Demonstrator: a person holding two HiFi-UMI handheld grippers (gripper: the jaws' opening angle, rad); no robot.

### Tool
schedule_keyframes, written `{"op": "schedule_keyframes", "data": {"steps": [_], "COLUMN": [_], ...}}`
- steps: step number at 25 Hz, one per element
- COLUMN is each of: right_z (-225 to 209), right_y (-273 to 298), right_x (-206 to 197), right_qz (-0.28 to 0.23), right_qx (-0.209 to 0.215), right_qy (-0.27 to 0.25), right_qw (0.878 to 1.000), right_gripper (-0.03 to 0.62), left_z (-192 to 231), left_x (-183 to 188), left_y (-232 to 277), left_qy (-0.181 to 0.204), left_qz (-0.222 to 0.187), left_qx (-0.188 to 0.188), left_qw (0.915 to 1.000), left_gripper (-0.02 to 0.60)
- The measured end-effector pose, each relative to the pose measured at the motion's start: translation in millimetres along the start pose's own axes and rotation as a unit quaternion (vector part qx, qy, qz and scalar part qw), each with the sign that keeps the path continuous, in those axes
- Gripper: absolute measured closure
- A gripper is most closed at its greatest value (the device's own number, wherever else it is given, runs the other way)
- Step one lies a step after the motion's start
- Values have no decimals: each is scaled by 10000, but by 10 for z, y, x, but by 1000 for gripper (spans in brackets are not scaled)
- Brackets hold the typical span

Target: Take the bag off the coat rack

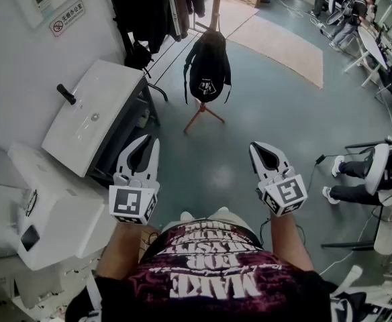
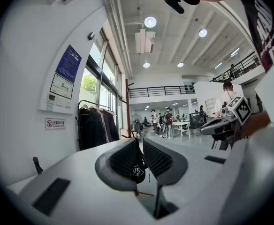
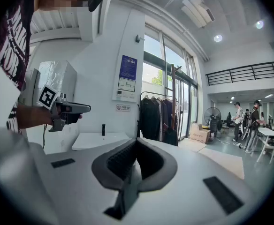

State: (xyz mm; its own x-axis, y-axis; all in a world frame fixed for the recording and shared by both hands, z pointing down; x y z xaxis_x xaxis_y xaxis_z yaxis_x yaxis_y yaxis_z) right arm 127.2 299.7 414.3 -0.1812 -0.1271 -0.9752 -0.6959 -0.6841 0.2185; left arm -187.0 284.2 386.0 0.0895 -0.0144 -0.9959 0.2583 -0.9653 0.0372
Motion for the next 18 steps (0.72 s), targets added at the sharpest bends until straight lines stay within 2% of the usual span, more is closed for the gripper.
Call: {"op": "schedule_keyframes", "data": {"steps": [11,13,18], "right_z": [57,-7,-233], "right_y": [17,58,212], "right_x": [-126,-153,-191], "right_qz": [90,111,136], "right_qx": [-166,-139,-53], "right_qy": [301,334,386], "right_qw": [9994,9993,9991], "right_gripper": [584,532,493], "left_z": [94,100,104], "left_x": [-209,-247,-266], "left_y": [9,73,287], "left_qy": [-92,-93,-161], "left_qz": [174,241,308], "left_qx": [-130,-125,-58], "left_qw": [9997,9996,9994], "left_gripper": [534,525,490]}}
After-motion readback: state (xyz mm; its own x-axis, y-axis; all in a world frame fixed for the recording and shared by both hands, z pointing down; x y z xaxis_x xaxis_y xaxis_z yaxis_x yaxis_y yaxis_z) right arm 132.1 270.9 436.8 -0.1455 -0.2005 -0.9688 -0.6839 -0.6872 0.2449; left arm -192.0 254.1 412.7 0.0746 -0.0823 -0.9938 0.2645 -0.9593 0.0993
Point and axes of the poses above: the fingertips, and each gripper's own axes: y forward along the fingers, z to its left, x out of its top, the point moved 7 cm from there along -y, backward along the fingers, and after that the axes turned 14 degrees about x, right-handed, at the moved point
